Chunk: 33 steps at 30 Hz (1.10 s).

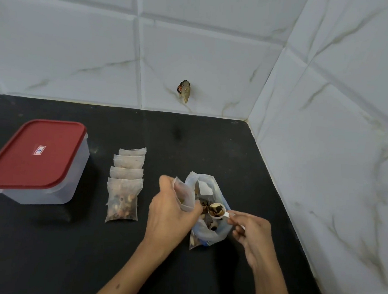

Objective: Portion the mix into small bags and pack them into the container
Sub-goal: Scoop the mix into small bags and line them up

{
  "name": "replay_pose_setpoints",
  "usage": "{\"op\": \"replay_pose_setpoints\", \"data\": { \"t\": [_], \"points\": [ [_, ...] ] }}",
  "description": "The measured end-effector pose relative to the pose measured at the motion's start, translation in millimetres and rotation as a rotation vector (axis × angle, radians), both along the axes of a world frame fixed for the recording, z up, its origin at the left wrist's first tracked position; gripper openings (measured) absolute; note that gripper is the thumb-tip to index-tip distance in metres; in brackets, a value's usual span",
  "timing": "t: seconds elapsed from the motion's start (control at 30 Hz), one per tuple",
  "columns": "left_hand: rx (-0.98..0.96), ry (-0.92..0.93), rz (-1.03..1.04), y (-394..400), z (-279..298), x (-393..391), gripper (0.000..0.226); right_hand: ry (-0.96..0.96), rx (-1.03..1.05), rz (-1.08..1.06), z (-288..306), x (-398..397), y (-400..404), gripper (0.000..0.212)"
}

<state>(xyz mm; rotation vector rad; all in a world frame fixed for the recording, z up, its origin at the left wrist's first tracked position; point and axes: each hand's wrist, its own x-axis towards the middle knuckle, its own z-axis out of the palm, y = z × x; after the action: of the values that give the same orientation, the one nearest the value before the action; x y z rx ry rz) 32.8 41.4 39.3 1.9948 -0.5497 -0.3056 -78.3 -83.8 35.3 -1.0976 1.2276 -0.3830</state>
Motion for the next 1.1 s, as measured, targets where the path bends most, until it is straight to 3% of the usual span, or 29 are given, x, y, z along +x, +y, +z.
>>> {"op": "replay_pose_setpoints", "data": {
  "t": [0.17,0.33,0.53,0.73,0.9,1.0,1.1],
  "points": [
    [0.001,-0.075,-0.150,-10,16,-3,0.039,-0.121,-0.121,-0.023,37,-1,3,0.013],
    [0.012,-0.053,-0.170,-23,25,-6,0.038,-0.232,-0.299,0.051,77,0,12,0.018],
    [-0.066,0.042,-0.169,-32,28,-6,0.041,0.061,-0.947,0.267,69,7,33,0.017],
    [-0.116,0.105,-0.130,-34,24,-2,0.040,0.194,-1.430,0.250,56,18,41,0.024],
    [-0.158,0.126,-0.138,-34,20,1,0.035,0.159,-1.400,0.278,54,17,41,0.017],
    [-0.181,0.115,-0.151,-33,16,2,0.034,0.109,-1.166,0.295,57,14,45,0.017],
    [-0.165,0.122,-0.128,-27,11,7,0.034,-0.079,-0.944,0.084,69,7,41,0.020]
  ]
}}
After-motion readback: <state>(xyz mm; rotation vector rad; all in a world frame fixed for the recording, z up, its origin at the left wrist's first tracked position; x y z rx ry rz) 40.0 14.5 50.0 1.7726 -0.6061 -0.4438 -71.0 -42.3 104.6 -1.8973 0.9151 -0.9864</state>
